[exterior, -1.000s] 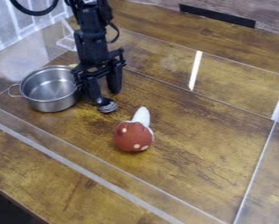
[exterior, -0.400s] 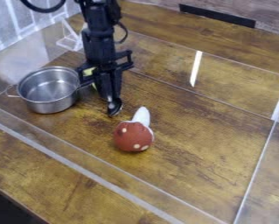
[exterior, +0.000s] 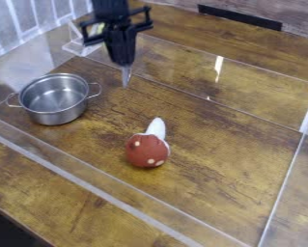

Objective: Move the green spoon to the right

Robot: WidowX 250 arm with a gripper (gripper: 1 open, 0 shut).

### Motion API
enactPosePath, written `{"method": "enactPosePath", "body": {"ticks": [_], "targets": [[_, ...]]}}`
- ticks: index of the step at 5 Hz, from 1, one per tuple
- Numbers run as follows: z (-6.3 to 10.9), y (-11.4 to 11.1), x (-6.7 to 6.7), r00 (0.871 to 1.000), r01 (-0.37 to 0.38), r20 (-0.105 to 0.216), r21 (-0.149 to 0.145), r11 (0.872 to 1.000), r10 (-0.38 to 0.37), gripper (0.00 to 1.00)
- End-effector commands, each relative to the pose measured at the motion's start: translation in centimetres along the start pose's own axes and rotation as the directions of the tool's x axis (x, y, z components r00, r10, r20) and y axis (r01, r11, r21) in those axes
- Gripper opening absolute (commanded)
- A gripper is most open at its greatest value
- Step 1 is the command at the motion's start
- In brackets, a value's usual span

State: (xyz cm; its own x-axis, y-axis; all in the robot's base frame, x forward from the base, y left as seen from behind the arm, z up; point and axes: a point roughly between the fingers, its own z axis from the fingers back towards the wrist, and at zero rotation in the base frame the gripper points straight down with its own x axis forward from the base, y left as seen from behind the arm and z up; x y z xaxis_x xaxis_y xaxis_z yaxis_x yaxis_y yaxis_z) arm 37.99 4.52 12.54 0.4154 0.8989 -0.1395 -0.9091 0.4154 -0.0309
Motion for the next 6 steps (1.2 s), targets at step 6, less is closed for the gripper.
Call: {"method": "enactPosePath", "body": {"ticks": [6], "targets": [[0.8,-3.1,-14.2,0.841,0.542,0.036,-0.031,0.840,-0.541,0.00]]}}
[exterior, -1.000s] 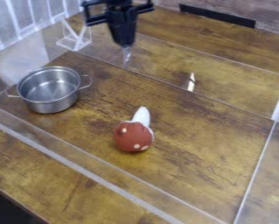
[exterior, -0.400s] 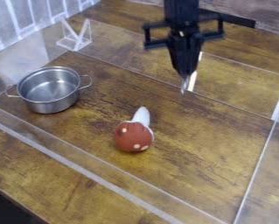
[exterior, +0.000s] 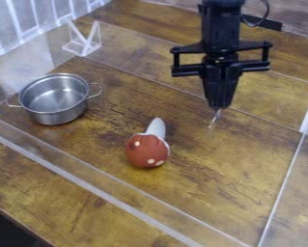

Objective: Move the green spoon to the right

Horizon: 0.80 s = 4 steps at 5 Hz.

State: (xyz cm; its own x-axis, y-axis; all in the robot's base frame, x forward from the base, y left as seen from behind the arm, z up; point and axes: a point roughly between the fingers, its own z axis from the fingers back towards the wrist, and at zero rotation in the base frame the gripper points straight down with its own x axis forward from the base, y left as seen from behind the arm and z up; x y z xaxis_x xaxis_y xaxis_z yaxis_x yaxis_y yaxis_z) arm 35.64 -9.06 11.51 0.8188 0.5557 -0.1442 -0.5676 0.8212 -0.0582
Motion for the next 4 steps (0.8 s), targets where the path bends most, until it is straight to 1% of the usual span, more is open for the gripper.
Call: {"method": "enactPosePath", "body": {"ticks": [1,2,3,4], "targets": [[2.0,0.0,-1.6,0.988,0.129,0.085,-0.039,0.991,-0.126,0.00],[0.6,-0.1,-1.6,0.968,0.242,0.081,-0.024,0.970,-0.239,0.00],[-0.8,-0.2,-1.5,0.947,0.315,0.074,-0.016,0.949,-0.313,0.00],[-0.7,0.5,-1.9,0.925,0.375,0.066,-0.010,0.927,-0.374,0.00]]}}
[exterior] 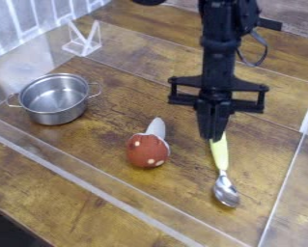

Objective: Move the green spoon to the right

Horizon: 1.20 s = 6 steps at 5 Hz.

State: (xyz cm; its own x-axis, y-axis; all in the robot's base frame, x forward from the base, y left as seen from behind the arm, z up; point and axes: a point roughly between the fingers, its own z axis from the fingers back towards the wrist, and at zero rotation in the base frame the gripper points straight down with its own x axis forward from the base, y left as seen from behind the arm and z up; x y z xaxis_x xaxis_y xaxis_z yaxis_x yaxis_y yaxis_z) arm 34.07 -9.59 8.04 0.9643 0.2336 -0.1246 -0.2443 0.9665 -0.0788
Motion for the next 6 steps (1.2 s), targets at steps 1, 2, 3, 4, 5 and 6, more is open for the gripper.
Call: {"method": "enactPosePath", "body": {"ticks": [1,2,3,4,5,6], "targets": [[2.6,-0.2,-1.3,0.995,0.076,0.066,-0.030,0.997,-0.074,1.00],[2.2,-1.0,-1.7,0.992,0.116,0.061,-0.023,0.993,-0.115,0.00],[1.9,-1.9,-2.0,0.990,0.132,0.060,-0.022,0.991,-0.131,0.00],[2.4,-1.5,-1.6,0.987,0.153,0.054,-0.018,0.988,-0.151,0.00],[3.0,-0.7,-1.1,0.986,0.161,0.045,-0.017,0.987,-0.161,0.00],[0.7,-0.1,-0.2,0.982,0.188,0.036,-0.017,0.982,-0.187,1.00]]}}
